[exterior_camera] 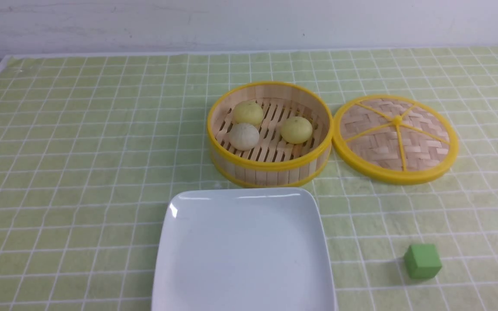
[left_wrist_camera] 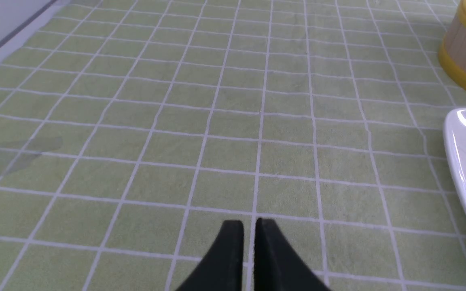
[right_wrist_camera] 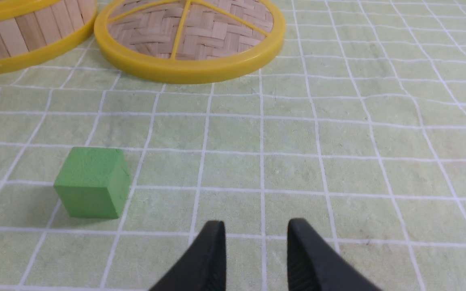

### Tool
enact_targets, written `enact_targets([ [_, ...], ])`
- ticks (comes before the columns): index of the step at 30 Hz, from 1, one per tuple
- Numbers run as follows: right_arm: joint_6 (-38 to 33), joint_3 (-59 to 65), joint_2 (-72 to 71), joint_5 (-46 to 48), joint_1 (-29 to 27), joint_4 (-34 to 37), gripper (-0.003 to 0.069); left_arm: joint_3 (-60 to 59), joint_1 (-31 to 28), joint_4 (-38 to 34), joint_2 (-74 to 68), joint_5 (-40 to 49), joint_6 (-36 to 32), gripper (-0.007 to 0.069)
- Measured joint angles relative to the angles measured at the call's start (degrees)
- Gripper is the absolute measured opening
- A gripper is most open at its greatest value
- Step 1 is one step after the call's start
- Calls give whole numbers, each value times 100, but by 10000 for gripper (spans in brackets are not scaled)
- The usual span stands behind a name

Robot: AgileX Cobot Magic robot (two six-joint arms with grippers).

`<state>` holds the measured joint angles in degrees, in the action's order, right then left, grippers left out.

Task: Put the steamed buns into the plate on the green tablecloth.
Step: 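Reach toward a bun in the bamboo steamer with the right gripper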

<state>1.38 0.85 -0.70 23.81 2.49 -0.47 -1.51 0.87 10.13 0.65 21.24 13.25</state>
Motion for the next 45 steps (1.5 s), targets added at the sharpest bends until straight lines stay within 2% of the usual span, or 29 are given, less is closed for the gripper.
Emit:
enact_targets([
  [23, 60, 16, 0, -107, 0, -11, 240, 0, 0, 0, 0, 0, 0, 69],
  [25, 316, 28, 0, -140, 0, 317, 240, 0, 0, 0, 0, 0, 0, 69],
  [27, 995, 40, 0, -180, 0, 1241, 240, 0, 0, 0, 0, 0, 0, 69],
  [28, 1044, 46, 0, -181, 0, 1314, 240, 0, 0, 0, 0, 0, 0, 69],
  [29, 1331, 55, 0, -227, 0, 1793, 240, 0, 0, 0, 0, 0, 0, 69],
  [31, 1580, 60, 0, -291, 0, 2316, 240, 0, 0, 0, 0, 0, -4, 69],
  [34, 1700, 60, 0, -429, 0, 2736, 240, 0, 0, 0, 0, 0, -4, 69],
  [39, 1714, 60, 0, -624, 0, 2846, 238, 0, 0, 0, 0, 0, -4, 69],
  [42, 1714, 9, 0, -805, 0, 2840, 211, 0, 0, 0, 0, 0, -4, 69],
  [45, 1353, -668, 86, -803, 0, 2367, 87, 0, 0, 0, 0, 0, -4, 69],
])
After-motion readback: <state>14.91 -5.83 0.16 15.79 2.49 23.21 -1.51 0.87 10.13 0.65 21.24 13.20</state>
